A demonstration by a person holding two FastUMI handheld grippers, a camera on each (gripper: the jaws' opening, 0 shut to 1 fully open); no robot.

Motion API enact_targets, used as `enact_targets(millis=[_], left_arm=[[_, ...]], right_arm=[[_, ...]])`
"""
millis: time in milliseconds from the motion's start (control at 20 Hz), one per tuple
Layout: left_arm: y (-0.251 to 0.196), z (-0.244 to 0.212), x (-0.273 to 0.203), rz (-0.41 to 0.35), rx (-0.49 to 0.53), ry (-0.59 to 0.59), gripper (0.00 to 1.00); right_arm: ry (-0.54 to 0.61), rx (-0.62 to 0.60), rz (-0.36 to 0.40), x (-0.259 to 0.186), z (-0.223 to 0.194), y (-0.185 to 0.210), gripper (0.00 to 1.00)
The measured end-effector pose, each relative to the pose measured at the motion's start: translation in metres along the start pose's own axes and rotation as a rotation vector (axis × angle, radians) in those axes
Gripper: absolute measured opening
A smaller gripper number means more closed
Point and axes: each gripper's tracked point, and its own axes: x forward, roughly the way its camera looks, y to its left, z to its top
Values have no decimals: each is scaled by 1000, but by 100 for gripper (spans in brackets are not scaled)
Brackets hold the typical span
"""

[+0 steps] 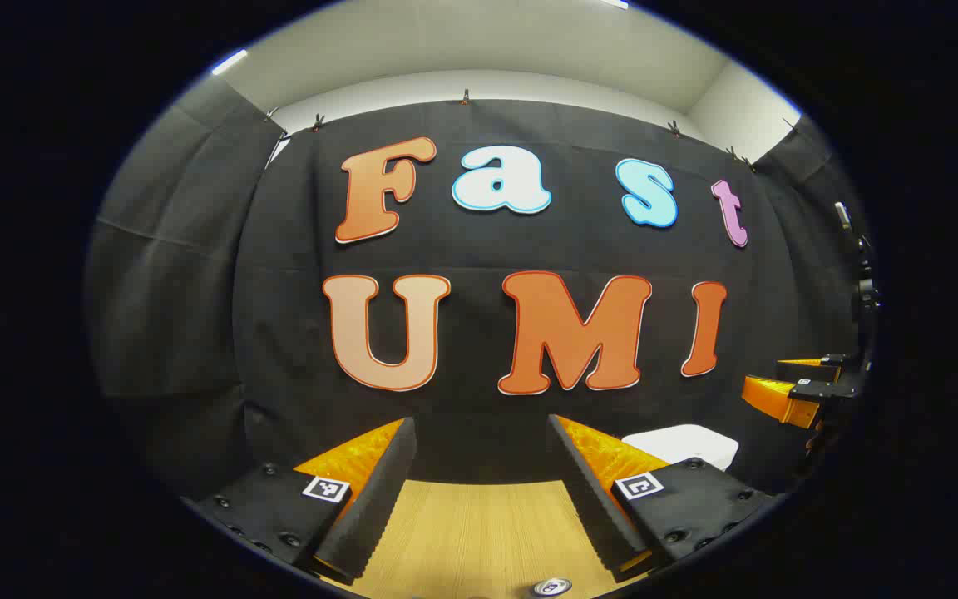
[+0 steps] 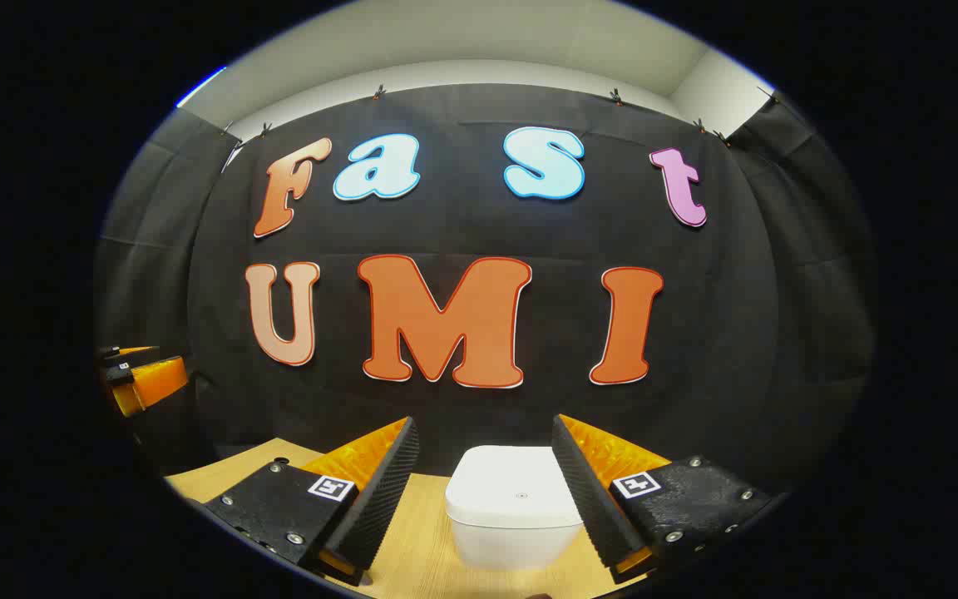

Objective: Press the lid of the desktop garbage bin to open it, pick up the crumpled paper on the desktop and throw it into the bin, then pick up the pop can on the desktop and drop it into the bin, and finally close the garbage bin lid.

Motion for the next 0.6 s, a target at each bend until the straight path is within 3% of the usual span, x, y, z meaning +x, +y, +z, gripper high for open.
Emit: enact_targets(millis=[300, 600], left_arm=[[3, 1, 8, 10, -47, 24, 99], [-12, -2, 9, -10, 42, 30, 97]], right_arm=[[8, -21, 33, -2, -2, 13, 97], [55, -38, 37, -5, -23, 11, 97]])
